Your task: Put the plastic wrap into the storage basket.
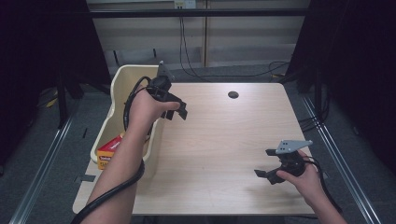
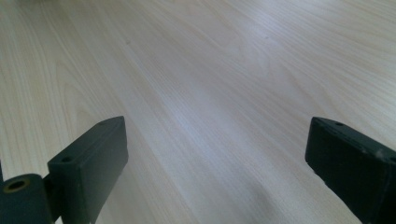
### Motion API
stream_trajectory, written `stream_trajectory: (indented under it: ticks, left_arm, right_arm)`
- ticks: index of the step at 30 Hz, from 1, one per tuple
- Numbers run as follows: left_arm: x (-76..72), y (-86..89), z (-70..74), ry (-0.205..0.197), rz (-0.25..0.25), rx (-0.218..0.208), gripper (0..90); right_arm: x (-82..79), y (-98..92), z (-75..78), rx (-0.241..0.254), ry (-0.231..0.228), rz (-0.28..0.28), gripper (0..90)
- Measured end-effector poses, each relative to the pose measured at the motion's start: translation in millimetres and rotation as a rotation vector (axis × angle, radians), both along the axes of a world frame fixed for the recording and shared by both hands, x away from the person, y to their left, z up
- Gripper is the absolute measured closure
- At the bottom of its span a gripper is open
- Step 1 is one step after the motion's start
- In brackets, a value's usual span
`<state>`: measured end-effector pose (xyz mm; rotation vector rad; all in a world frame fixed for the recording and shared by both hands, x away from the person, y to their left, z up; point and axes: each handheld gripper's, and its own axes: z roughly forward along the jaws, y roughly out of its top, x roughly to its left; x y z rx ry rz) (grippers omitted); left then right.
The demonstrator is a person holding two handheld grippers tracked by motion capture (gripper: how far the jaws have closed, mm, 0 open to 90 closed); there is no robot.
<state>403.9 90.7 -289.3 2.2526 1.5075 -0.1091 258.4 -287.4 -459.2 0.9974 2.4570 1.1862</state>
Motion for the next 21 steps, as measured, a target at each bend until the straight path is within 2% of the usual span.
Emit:
stream_trajectory:
  ticks: [1,9,13,17,18,21]
  left_arm:
    - [-0.1,-1.7,-0.7,-0.001,-0.021,-0.003,23.3]
    - [-5.1,-18.4,-8.5,-0.008,-0.076,-0.019,21.9]
    - [-8.8,-26.1,-14.9,-0.014,-0.09,-0.034,21.1]
    - [-12.2,-32.3,-20.0,-0.019,-0.126,-0.039,21.0]
    - [-13.1,-33.8,-21.0,-0.02,-0.118,-0.05,21.0]
    - [-13.8,-35.8,-23.2,-0.022,-0.147,-0.044,20.6]
  right_arm:
    - [0.0,-0.1,0.1,0.001,0.0,0.0,5.8]
    - [0.0,-0.7,0.4,-0.002,-0.004,-0.003,5.8]
    - [-0.1,-0.2,0.0,-0.003,-0.001,-0.002,5.8]
    - [0.0,0.4,-0.6,-0.002,0.003,0.003,5.8]
    - [0.0,0.8,-0.9,-0.003,0.004,0.003,5.8]
    - [0.1,1.3,-1.4,-0.008,0.001,0.002,5.8]
